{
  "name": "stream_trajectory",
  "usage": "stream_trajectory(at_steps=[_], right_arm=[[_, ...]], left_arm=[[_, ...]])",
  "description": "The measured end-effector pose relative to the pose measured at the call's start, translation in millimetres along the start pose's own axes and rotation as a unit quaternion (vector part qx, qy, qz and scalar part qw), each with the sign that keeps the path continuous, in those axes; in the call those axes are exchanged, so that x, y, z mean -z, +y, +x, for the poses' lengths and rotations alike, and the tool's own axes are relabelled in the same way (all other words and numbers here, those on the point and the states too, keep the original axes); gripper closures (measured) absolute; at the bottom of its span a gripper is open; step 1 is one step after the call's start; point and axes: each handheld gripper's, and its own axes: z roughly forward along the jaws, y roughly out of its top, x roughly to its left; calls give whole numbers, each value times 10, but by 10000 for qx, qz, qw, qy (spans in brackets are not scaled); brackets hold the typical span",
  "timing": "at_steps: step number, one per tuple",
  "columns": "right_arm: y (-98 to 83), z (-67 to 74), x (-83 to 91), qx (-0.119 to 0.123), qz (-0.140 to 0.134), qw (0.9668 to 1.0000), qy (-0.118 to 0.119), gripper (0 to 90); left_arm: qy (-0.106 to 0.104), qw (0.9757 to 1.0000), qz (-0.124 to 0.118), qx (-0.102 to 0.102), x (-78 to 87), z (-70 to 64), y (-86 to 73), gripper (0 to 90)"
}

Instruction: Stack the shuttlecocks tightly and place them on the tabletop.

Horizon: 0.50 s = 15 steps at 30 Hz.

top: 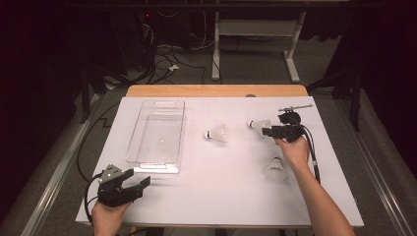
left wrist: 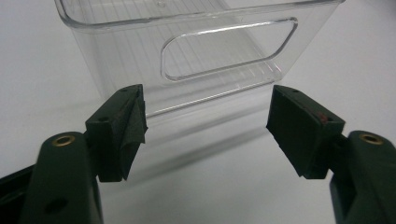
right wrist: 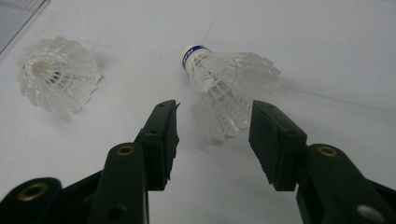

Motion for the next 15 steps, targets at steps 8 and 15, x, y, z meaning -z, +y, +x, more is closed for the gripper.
stream_trajectory(at_steps=[8, 15], right_arm=[[7, 10, -70, -16, 97, 9999, 59, 529], [15, -28, -101, -135, 84, 9998, 97, 553]], left_arm=[[-4, 10000, 32, -27, -3, -2, 2, 293], [-13, 10000, 49, -27, -4, 1, 1, 293]])
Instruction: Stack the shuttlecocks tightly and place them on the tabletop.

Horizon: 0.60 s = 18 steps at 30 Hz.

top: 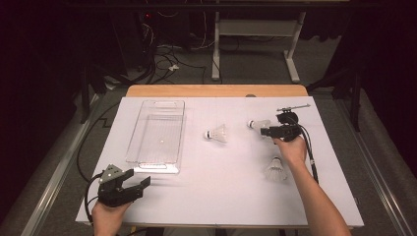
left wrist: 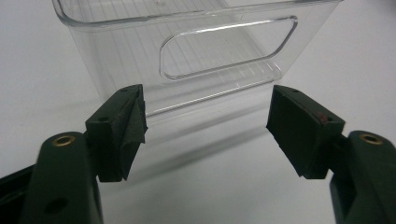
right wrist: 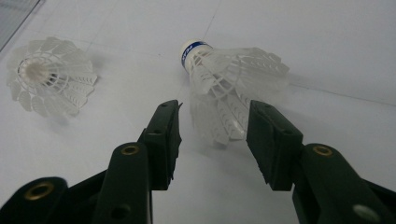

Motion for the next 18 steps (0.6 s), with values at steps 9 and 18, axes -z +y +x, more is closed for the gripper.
stream_trajectory(at_steps=[9, 18], right_arm=[[41, -2, -40, 37, 89, 10000, 12, 576], [114, 50, -93, 98, 254, 9996, -83, 668]], left_arm=[[14, 10000, -6, -1, -7, -1, 1, 292], [-12, 10000, 12, -12, -2, 3, 1, 292]])
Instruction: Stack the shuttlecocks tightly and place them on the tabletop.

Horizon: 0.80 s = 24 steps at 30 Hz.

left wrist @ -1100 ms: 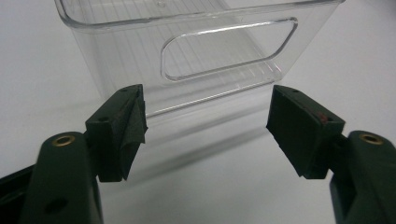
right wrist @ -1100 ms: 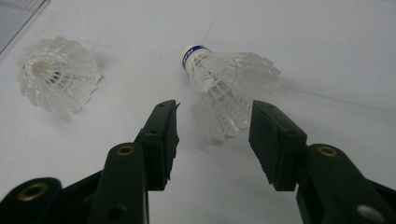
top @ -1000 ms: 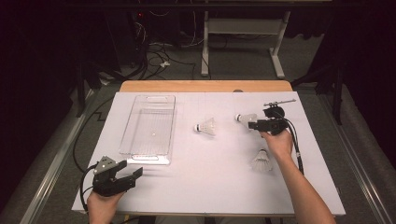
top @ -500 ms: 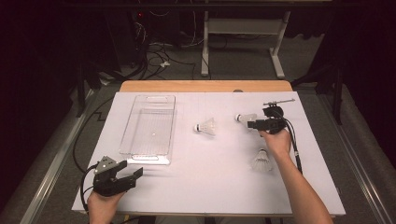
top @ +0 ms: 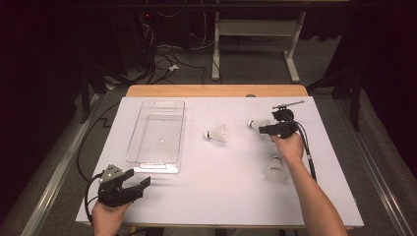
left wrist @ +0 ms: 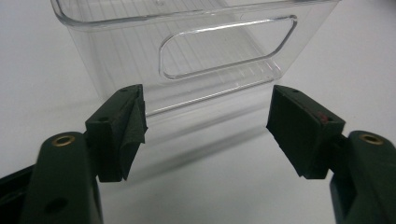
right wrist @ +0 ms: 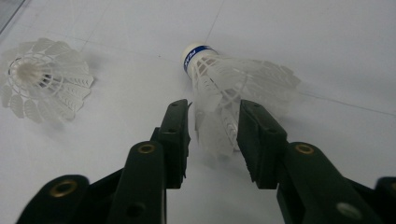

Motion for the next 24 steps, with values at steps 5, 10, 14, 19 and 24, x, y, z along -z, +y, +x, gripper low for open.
stream_trajectory(at_steps=[5, 10, 14, 19, 24], right_arm=[[19, 16, -12, 78, 81, 9999, -15, 750], [31, 31, -14, 120, 141, 9998, 15, 819], [31, 39, -15, 220, 158, 9996, 20, 877], [30, 50, -20, 262, 216, 9994, 44, 900], [26, 49, -13, 358, 220, 9991, 0, 900]], left_arm=[[1, 10000, 0, -5, -6, -4, -1, 292], [14, 10000, 11, -8, -10, -6, 0, 293], [21, 10000, 32, -8, -19, -2, 1, 294], [31, 10000, 45, -23, -23, -8, 2, 295], [34, 10000, 56, -39, -26, -11, 1, 294]])
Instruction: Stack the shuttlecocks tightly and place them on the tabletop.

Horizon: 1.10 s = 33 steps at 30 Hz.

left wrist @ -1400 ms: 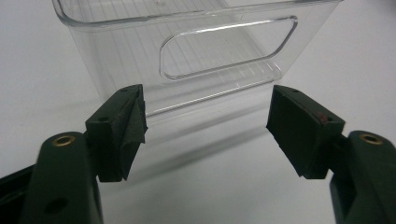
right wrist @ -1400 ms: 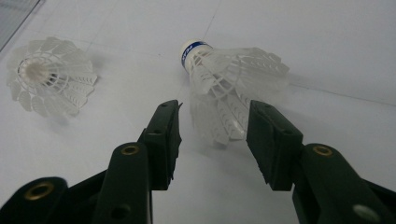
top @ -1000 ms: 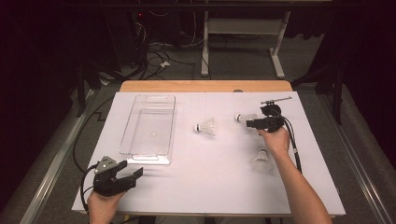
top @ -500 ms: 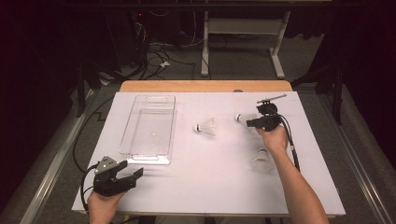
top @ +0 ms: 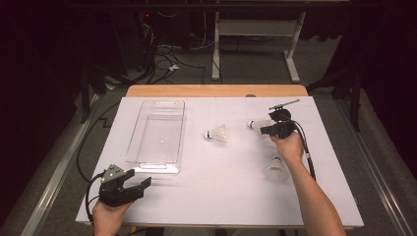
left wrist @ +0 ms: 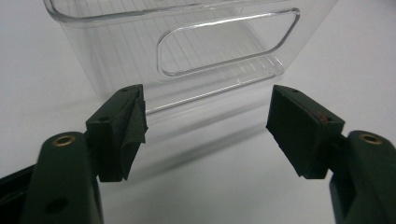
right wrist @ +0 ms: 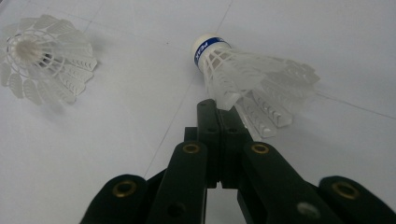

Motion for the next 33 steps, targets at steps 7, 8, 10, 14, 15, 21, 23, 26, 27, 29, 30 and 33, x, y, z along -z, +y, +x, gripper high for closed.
stream_trajectory(at_steps=[7, 8, 10, 14, 15, 21, 23, 26, 27, 29, 30, 33], right_arm=[[-12, 14, 40, 137, 32, 9999, 2, 900], [-14, 19, 46, 160, 31, 9999, 3, 900], [-18, 33, 61, 192, 5, 9998, 30, 900], [-22, 60, 91, 299, 3, 9995, 64, 900], [-22, 68, 98, 318, 1, 9995, 71, 900], [-26, 131, 132, 429, -24, 9989, 159, 900], [-26, 157, 146, 518, -35, 9985, 192, 900], [-26, 192, 167, 569, -51, 9981, 236, 900], [-25, 208, 177, 584, -64, 9980, 253, 900], [-27, 225, 192, 633, -68, 9976, 286, 900], [-30, 234, 198, 651, -81, 9974, 303, 900], [-35, 267, 216, 714, -71, 9969, 323, 900]], left_arm=[[14, 10000, 17, -18, -1, -2, 0, 295], [19, 10000, 16, -22, -1, -2, -1, 295], [24, 10000, 17, -23, -1, -4, -1, 296], [28, 10000, 18, -30, 0, -6, -2, 296], [28, 10000, 24, -32, 1, -6, -1, 296], [18, 10000, 36, -33, 0, -6, -2, 296], [24, 10000, 35, -35, -1, -7, -2, 296], [31, 10000, 26, -35, 1, -6, -2, 296], [29, 10000, 17, -36, 2, -7, -2, 296], [27, 10000, -1, -30, 4, -8, -3, 296], [26, 10000, 1, -28, 4, -7, -3, 296], [24, 10000, 5, -29, 3, -7, -3, 296]])
